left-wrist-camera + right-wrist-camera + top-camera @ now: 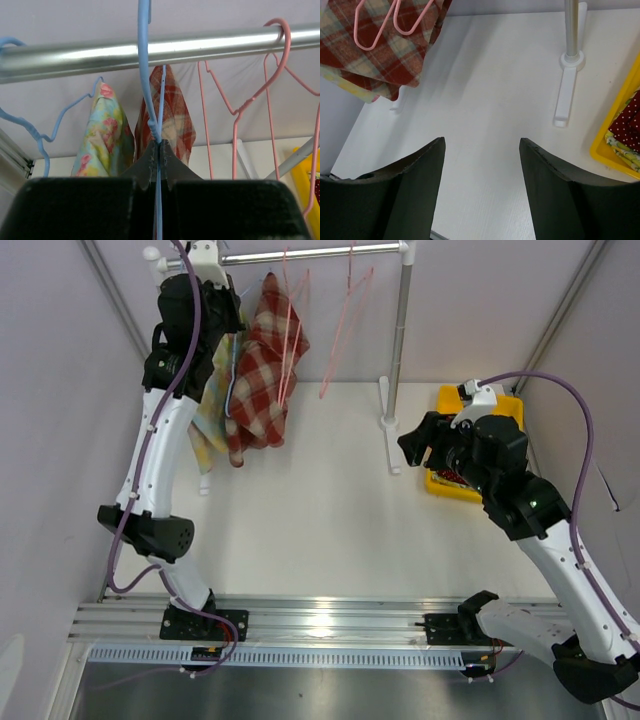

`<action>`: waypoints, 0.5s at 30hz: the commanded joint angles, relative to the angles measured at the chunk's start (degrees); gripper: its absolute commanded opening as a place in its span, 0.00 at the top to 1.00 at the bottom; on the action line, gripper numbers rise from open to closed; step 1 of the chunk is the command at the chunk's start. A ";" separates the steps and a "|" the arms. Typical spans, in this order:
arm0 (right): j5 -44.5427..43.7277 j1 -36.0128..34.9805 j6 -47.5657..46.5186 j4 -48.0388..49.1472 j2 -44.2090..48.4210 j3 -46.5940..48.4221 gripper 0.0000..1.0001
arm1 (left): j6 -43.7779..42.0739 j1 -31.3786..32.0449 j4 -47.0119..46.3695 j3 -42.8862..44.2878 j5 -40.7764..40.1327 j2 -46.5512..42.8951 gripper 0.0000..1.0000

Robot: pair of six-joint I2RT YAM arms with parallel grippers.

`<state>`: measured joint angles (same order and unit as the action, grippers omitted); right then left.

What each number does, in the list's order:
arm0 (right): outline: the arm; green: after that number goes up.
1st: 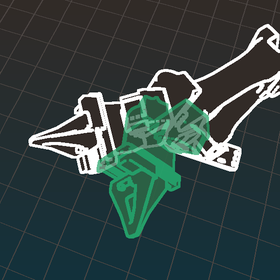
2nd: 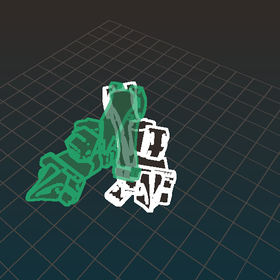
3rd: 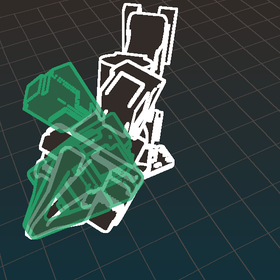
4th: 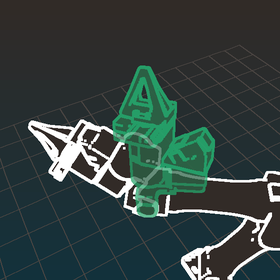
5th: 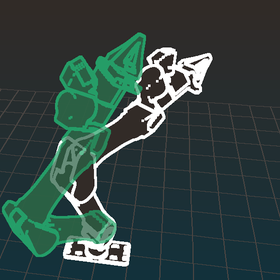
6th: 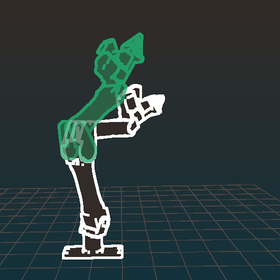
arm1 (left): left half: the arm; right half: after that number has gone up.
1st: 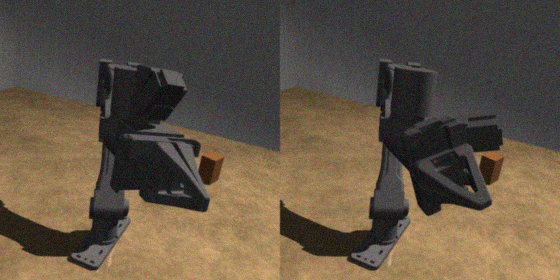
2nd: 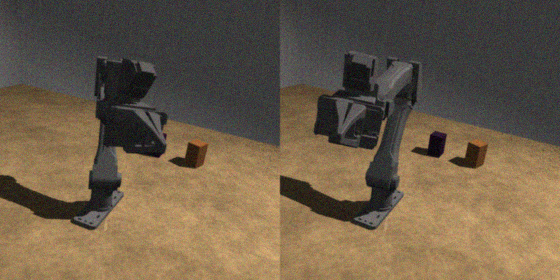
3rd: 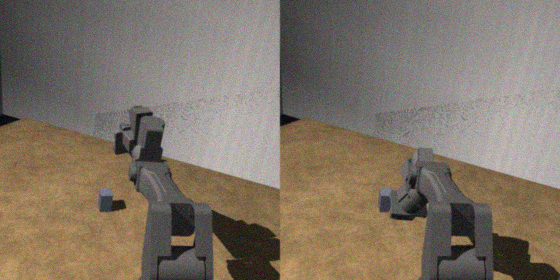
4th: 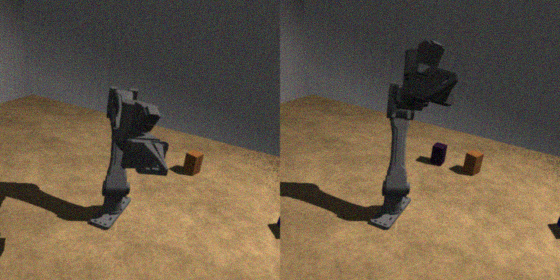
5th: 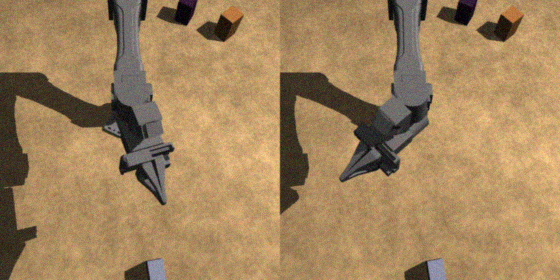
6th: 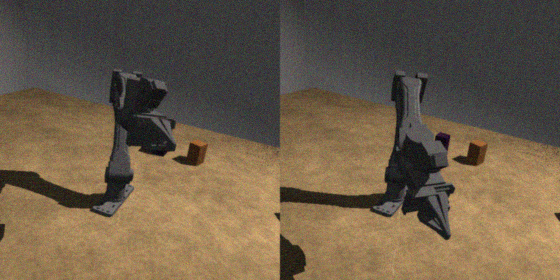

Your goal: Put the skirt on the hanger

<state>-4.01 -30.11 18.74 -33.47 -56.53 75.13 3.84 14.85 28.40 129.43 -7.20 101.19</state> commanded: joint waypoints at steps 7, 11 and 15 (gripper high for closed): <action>0.23 0.31 -1.25 3.06 -1.03 0.45 0.33 | -0.85 -1.58 -5.73 6.28 -1.32 1.64 1.00; 0.15 0.49 -1.25 2.80 -1.47 0.45 0.33 | -0.06 -2.28 -6.17 4.78 -0.19 3.14 1.00; 0.06 0.49 -1.08 2.80 -1.56 0.36 0.33 | 0.82 -3.34 -5.47 4.78 2.01 5.42 1.00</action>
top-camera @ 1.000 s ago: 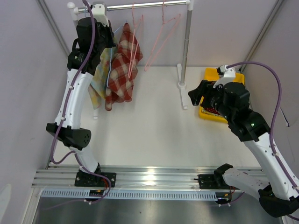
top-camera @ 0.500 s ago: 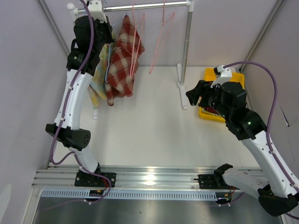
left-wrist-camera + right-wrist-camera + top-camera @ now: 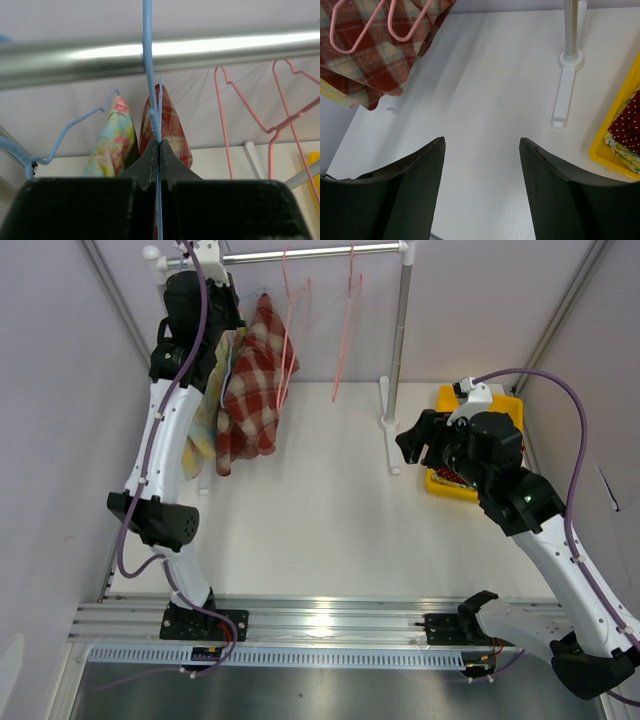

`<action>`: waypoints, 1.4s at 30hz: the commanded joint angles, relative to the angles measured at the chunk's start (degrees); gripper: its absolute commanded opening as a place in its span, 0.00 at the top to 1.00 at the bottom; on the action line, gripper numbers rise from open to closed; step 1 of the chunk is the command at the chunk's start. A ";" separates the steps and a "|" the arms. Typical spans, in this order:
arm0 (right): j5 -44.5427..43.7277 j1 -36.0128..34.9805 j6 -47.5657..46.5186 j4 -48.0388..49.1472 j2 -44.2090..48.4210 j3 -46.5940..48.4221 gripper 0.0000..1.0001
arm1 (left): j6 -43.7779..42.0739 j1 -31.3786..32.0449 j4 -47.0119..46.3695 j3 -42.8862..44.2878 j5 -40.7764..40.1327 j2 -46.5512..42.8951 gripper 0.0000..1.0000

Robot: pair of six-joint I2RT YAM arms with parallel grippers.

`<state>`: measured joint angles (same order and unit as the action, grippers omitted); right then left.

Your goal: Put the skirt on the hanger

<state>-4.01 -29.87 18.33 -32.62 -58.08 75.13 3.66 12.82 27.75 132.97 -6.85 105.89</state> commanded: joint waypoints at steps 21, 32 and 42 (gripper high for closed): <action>-1.96 0.34 1.18 -0.33 -1.94 0.36 0.33 | 2.84 -2.80 -1.56 0.63 11.51 -4.54 0.35; -1.70 1.13 2.68 -2.53 -2.30 -0.69 0.29 | 9.34 -2.27 0.55 -7.71 20.12 -15.78 0.20; 0.40 2.44 4.88 -5.44 -3.09 -2.44 0.22 | 11.10 4.40 -0.76 -33.89 20.48 -37.23 0.19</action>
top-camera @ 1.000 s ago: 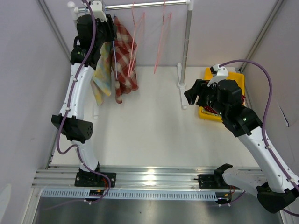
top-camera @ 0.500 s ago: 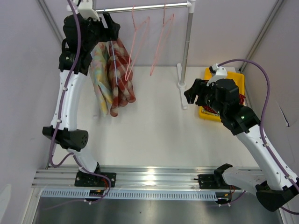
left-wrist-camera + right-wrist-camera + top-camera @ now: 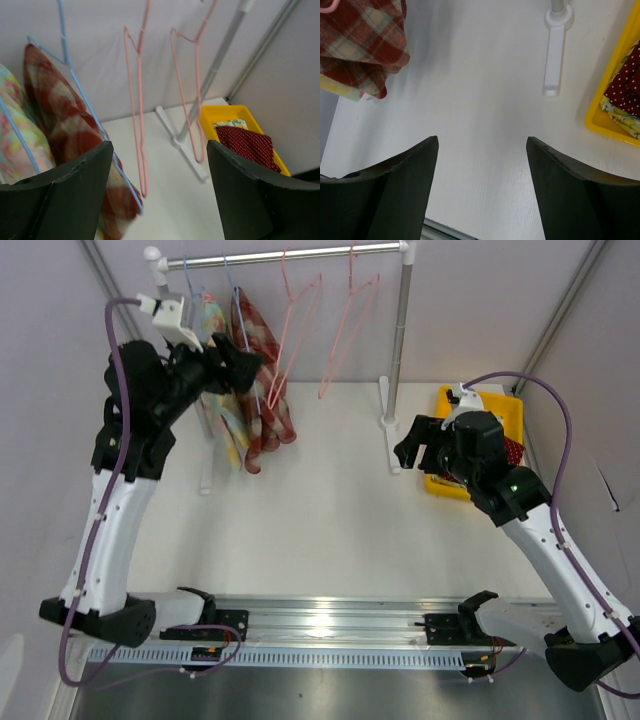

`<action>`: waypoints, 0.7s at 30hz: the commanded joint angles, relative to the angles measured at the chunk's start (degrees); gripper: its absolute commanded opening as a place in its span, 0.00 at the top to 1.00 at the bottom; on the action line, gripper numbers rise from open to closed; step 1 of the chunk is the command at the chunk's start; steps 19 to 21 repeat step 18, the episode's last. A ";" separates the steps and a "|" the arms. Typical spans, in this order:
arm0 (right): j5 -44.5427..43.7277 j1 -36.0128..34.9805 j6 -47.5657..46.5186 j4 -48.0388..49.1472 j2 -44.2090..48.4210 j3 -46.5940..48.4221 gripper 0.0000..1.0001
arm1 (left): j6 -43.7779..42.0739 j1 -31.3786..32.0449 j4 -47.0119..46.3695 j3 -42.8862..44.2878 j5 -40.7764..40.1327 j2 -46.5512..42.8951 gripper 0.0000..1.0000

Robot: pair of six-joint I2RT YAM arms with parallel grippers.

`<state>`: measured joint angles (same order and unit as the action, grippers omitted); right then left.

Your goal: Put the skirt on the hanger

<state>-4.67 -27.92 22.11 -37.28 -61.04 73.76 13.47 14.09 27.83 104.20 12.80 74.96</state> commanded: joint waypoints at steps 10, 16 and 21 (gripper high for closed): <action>-0.95 0.68 3.55 0.01 4.25 -8.27 0.20 | 4.01 13.68 -1.47 -38.80 0.38 -27.65 0.19; -3.50 0.76 4.17 1.68 7.68 -12.67 0.20 | 3.76 15.88 -0.95 -49.09 1.35 -33.03 0.19; -4.64 0.68 4.52 1.42 7.69 -12.58 0.18 | 2.70 15.88 -0.68 -50.15 1.62 -33.47 0.18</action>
